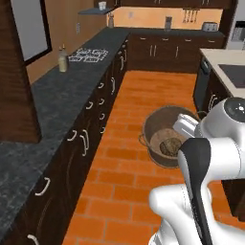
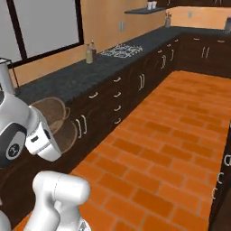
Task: Open the cabinet, pick up the bread from the cabinet and place it in the basket. Then move the basket to the dining counter.
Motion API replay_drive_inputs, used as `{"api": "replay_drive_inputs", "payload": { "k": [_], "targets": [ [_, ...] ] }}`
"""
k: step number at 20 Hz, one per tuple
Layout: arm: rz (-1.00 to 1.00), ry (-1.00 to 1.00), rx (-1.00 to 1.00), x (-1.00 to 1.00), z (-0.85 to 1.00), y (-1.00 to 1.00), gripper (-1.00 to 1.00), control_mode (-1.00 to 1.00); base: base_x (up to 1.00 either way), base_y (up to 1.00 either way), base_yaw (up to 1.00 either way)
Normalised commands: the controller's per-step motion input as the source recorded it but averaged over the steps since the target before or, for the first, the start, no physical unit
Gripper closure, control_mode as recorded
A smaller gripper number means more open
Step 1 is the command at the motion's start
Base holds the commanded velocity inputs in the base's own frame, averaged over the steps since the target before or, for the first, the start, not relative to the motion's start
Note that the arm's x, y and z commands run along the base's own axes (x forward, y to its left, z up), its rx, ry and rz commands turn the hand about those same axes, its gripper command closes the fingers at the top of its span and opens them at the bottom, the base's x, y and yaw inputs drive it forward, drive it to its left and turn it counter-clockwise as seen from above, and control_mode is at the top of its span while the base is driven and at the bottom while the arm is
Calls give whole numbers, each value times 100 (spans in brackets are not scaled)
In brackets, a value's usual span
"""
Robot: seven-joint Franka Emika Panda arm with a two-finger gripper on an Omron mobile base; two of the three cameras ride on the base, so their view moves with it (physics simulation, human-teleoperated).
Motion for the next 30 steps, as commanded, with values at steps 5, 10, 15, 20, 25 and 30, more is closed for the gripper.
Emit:
{"api": "replay_drive_inputs", "payload": {
  "k": [5, 10, 15, 20, 25, 30],
  "targets": [
    [0, 0, 0, 0, 0, 0, 100, 100, 0, -15, -97],
    [0, 0, 0, 0, 0, 0, 100, 100, 14, -71, -79],
    [0, 0, 0, 0, 0, 0, 100, 100, 86, -100, -16],
    [0, 0, 0, 0, 0, 0, 100, 100, 87, -100, 25],
    [0, 0, 0, 0, 0, 0, 100, 100, 90, -100, 29],
    [0, 0, 0, 0, 0, 0, 100, 100, 96, -97, 29]
  ]
}}
